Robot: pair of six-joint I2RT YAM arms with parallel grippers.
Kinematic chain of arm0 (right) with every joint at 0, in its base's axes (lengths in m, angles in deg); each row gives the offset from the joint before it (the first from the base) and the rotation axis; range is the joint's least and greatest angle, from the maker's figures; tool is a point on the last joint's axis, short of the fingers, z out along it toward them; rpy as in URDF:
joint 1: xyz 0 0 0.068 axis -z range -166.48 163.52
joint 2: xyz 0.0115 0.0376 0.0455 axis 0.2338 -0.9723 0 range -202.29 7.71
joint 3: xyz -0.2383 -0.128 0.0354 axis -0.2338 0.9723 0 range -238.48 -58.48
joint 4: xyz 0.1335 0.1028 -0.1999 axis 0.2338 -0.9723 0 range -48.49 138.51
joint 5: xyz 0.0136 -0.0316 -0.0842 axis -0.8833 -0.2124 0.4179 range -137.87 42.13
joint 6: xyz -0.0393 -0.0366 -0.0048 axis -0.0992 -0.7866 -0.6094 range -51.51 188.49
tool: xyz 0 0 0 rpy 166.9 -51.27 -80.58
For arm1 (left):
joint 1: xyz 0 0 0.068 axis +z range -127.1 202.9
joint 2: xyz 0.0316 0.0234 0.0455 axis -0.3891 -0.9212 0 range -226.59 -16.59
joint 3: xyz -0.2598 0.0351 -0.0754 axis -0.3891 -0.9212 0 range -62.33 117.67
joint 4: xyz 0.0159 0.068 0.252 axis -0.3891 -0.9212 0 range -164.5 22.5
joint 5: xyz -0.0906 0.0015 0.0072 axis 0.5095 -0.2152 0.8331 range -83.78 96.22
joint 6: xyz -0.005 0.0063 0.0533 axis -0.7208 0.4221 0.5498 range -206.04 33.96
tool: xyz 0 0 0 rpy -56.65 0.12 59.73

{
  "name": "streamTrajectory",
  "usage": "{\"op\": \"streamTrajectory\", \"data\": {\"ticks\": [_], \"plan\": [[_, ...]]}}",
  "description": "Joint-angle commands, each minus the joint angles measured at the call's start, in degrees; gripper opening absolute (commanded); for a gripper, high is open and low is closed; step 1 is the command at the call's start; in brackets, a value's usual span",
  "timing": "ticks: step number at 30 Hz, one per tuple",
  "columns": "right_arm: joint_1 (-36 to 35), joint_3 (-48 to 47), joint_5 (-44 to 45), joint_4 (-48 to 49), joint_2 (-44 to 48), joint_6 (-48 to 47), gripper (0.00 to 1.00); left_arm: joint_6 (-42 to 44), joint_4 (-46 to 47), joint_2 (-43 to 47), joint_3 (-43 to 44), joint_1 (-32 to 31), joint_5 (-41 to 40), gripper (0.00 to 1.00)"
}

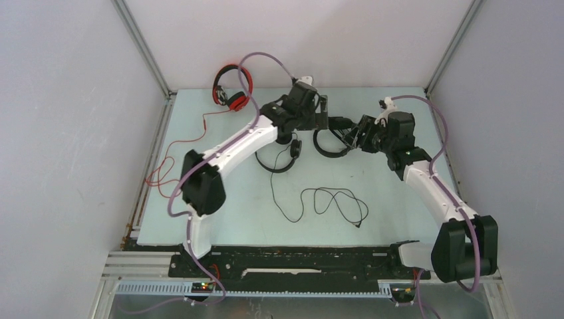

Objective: Wrap the headphones
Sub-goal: Wrap the headphones cable around the headphones.

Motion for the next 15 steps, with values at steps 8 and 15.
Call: {"op": "streamTrajectory", "data": {"ticks": [8,15], "plan": [[4.7,-3.9,0.9,5.7,-4.6,-9.7,0.5,10.2,-1.1,18.6,-20.5,10.7,1.7,0.95],[9.2,-11.8,-4.1,4.7,-15.5,-8.0,0.5,6.9,3.0,14.9,-18.6,11.3,11.0,0.84]]}}
